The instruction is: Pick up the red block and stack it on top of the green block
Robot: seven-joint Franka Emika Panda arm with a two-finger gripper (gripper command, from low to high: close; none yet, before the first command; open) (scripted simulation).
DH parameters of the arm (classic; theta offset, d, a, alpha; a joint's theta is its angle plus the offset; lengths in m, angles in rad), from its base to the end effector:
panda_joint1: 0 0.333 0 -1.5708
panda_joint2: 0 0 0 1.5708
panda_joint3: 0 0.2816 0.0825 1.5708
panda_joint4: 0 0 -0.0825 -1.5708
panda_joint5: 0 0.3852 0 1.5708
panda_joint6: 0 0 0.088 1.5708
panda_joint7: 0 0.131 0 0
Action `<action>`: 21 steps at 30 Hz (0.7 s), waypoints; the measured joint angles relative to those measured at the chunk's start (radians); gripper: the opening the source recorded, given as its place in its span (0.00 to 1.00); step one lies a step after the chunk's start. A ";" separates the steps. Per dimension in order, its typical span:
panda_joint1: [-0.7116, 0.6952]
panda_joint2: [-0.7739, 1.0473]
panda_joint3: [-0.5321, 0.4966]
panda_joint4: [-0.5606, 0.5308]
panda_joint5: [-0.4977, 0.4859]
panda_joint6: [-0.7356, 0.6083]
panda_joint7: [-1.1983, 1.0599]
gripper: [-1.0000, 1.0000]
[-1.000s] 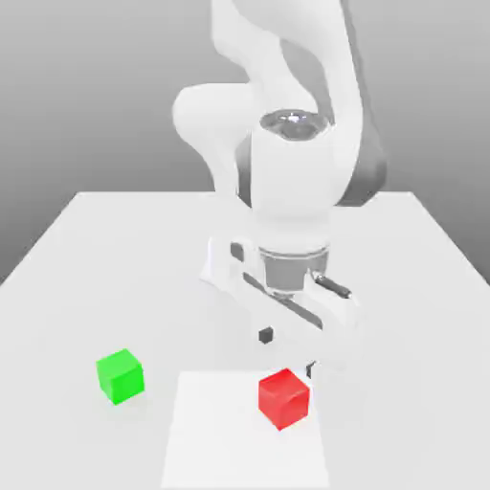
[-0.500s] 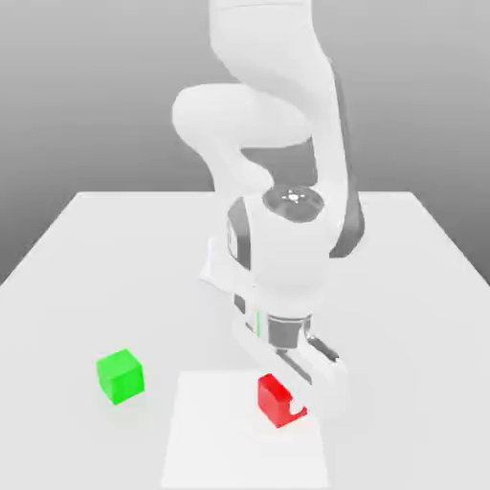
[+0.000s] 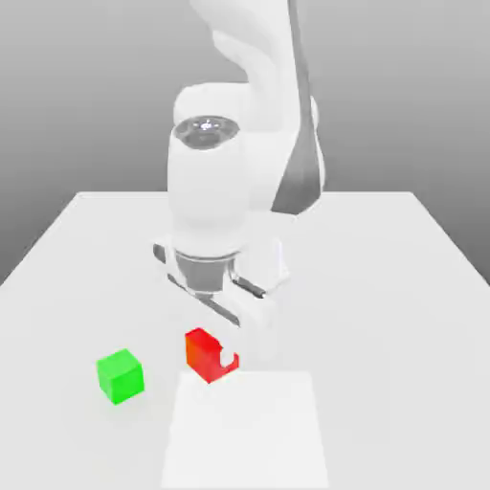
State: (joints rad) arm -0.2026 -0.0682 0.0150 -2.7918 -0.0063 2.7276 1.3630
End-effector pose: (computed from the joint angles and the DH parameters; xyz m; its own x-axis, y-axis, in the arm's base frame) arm 0.3767 -0.0715 0.1704 0.0259 -0.9997 0.0043 -0.9997 -0.0259 -0.0032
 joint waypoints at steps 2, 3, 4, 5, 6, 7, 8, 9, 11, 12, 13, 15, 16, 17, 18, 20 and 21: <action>-0.023 -0.014 -0.030 -0.004 -0.005 -0.010 -0.098 0.00; -0.034 -0.021 -0.045 -0.006 -0.008 -0.016 -0.146 0.00; -0.044 -0.028 -0.061 -0.008 -0.012 -0.021 -0.194 0.00; -0.055 -0.035 -0.079 -0.010 -0.016 -0.026 -0.242 0.00; -0.065 -0.041 -0.097 -0.012 -0.021 -0.031 -0.289 0.00; -0.075 -0.048 -0.115 -0.013 -0.026 -0.036 -0.336 0.00; -0.087 -0.055 -0.133 -0.015 -0.031 -0.041 -0.383 0.00; -0.097 -0.062 -0.153 -0.017 -0.037 -0.046 -0.429 0.00; -0.120 -0.076 -0.191 -0.022 -0.050 -0.056 -0.522 0.00; -0.126 -0.072 -0.204 -0.022 -0.050 -0.051 -0.556 0.00; -0.127 -0.056 -0.210 -0.021 -0.043 -0.036 -0.578 0.00; -0.122 -0.010 -0.216 -0.018 -0.021 0.007 -0.606 0.00; -0.118 0.016 -0.216 -0.017 -0.006 0.032 -0.620 0.00; -0.114 0.044 -0.218 -0.016 0.009 0.059 -0.632 0.00; -0.121 0.073 -0.206 -0.015 0.027 0.086 -0.644 0.00; -0.126 0.133 -0.195 -0.014 0.061 0.142 -0.669 0.00; -0.130 0.154 -0.190 -0.014 0.072 0.162 -0.676 1.00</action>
State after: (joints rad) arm -0.3323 0.0854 -0.1745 -2.8054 0.0655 2.8892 0.6867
